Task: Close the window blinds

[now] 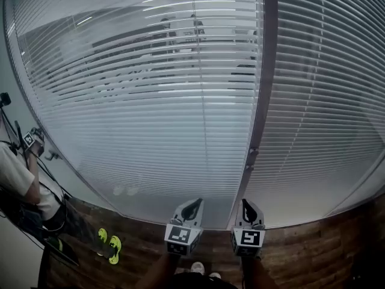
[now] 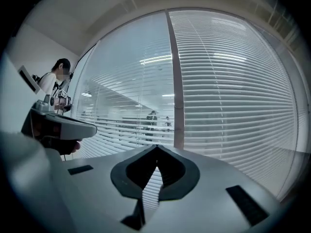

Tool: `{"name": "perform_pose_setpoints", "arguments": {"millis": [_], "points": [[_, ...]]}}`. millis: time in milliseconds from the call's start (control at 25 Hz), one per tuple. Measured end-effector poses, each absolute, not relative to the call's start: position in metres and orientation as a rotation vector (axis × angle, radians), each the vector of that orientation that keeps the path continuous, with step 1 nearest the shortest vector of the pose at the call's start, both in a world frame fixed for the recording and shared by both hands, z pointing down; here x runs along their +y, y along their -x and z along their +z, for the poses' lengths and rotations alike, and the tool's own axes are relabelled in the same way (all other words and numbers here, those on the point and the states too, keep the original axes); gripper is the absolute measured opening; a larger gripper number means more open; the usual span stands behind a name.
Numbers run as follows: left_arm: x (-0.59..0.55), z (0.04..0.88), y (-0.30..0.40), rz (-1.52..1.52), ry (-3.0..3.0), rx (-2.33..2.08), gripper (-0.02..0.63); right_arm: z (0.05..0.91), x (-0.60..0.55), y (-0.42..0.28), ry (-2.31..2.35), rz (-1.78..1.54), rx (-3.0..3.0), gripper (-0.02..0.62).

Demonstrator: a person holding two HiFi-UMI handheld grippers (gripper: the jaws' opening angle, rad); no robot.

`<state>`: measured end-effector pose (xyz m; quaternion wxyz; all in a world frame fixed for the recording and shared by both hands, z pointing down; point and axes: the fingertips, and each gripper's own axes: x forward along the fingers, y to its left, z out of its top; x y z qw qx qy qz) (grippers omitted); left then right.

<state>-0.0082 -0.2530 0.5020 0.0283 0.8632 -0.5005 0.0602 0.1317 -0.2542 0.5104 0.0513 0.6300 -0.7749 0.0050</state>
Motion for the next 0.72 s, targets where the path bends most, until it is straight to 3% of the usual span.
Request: {"name": "perform_pose_setpoints", "arguments": {"millis": [720], "points": [[-0.311, 0.495, 0.014, 0.098, -2.694, -1.508, 0.000, 0.471, -0.318, -0.152, -2.052, -0.129, -2.269, 0.000]]}}
